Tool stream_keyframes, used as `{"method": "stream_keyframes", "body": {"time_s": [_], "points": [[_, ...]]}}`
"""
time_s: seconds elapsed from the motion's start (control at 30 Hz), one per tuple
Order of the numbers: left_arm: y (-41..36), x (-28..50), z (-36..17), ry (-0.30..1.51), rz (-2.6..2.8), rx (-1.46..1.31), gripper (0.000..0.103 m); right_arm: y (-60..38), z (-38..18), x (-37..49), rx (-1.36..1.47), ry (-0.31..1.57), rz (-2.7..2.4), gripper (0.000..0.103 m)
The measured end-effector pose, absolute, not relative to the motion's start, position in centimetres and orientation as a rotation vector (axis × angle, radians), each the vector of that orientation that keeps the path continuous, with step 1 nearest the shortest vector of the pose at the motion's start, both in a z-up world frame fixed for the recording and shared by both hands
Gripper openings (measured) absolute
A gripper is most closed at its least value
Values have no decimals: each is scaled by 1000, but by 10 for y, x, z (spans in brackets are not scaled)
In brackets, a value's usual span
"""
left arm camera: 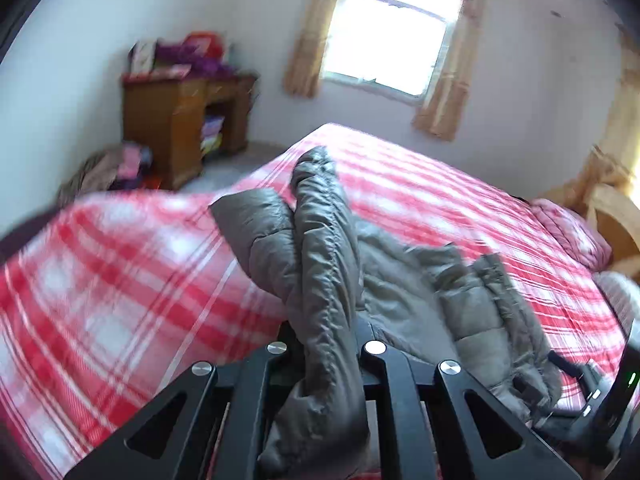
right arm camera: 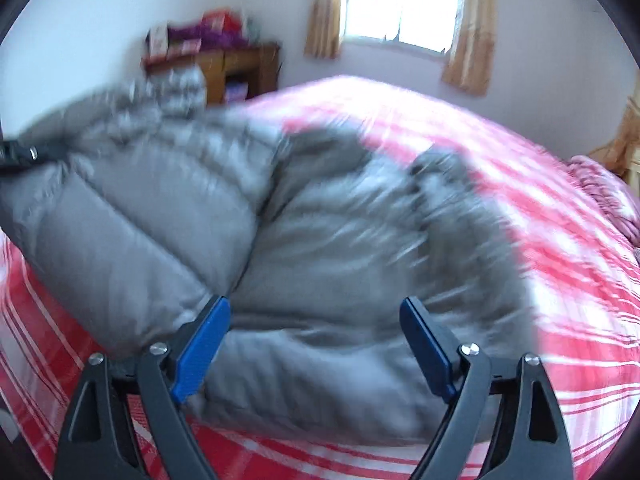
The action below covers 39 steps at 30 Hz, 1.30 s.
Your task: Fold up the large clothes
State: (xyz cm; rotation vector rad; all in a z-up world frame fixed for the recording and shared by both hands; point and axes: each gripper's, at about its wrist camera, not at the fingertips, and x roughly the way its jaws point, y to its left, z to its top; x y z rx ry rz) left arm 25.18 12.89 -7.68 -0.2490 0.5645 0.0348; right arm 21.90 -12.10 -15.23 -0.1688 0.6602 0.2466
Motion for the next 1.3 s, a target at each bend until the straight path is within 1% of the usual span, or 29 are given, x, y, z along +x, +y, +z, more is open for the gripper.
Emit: {"method": "stream_keyframes", "body": {"time_s": [0.07,0.13,0.23,0.3,0.47,0.57,0.7,0.93,1.17,1.2,1.27,1.3], "points": [[108,259,-60,537,-10,-208,7,-151,-135,222,-125,627,200,90],[72,267,-38,505,-71,-147,7,-194,-124,230,-74,618,121,90],[21,278,-22,485,-140,-46,7,-251,-125,244,-22,626,6,90],[-8,285,-20,481,-168,19,7,-292,-131,248,15,640,-53,90],[-100,305,-43,514,-253,167,8,-355,-143,255,72,676,-161,90],[-141,311,-64,551,-310,234,8,-374,-144,247,102,683,-214,90],[-196,305,-102,583,-354,383,8,-404,-156,238,145,699,-267,90],[-232,305,-148,622,-370,511,8,-426,-186,233,206,737,-271,90],[-231,307,-156,641,-367,510,10,-430,-189,233,227,746,-270,91],[-232,307,-156,641,-363,513,13,-430,-190,234,228,753,-272,91],[-234,308,-156,644,-358,509,14,-431,-192,235,223,762,-277,92],[-234,307,-156,643,-358,507,16,-430,-193,236,218,768,-278,93]]}}
